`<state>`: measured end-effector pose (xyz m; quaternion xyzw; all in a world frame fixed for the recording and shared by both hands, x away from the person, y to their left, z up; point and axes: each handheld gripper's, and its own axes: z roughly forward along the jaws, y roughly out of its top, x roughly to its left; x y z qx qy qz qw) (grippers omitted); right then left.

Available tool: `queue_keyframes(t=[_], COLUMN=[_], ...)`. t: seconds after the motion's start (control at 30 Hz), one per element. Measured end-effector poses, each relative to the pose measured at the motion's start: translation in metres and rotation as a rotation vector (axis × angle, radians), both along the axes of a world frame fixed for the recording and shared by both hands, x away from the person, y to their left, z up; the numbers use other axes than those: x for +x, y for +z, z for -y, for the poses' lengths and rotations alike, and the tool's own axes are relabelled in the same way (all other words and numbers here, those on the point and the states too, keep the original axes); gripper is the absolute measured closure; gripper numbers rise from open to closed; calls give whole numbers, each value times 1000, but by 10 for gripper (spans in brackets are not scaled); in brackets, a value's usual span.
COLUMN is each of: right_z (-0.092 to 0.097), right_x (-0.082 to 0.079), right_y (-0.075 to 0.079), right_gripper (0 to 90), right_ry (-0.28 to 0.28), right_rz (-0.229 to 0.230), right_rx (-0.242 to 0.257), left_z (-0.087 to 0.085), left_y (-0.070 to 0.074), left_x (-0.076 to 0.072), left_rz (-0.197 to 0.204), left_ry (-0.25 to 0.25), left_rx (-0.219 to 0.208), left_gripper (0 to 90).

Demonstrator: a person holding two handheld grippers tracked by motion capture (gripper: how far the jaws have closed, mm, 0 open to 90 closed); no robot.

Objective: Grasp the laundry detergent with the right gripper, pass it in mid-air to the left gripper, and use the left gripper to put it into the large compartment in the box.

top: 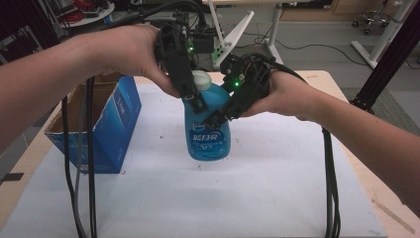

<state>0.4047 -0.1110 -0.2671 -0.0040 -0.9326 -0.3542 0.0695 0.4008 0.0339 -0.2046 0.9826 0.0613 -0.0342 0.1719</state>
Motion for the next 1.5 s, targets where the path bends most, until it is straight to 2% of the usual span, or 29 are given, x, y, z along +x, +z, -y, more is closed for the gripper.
queue_keyframes(t=[0.03, 0.2, 0.27, 1.1, 1.37, 1.5], right_z=[-1, -1, -1, -2, -4, -2], right_x=[2, 1, 1, -1, 1, 0], right_y=[-1, -1, -1, 1, -1, 0], right_gripper=[451, 451, 451, 449, 442, 434], right_ry=[17, 8, 4, 0, 13, 3], right_rz=[16, 8, 3, 2, 27, -4], right_rx=[17, 10, 5, -1, 8, 9], left_z=[0, 0, 0, 2, 1, 1], left_y=[0, 0, 1, 1, 1, 2], left_x=[0, 0, -2, -7, -8, -7], left_rz=[0, 4, 10, 27, 38, 30], left_ry=[0, -4, -10, -20, -19, -14], left_rx=[0, 1, 2, 22, 13, -1], left_gripper=[283, 284, 311, 374, 381, 382])
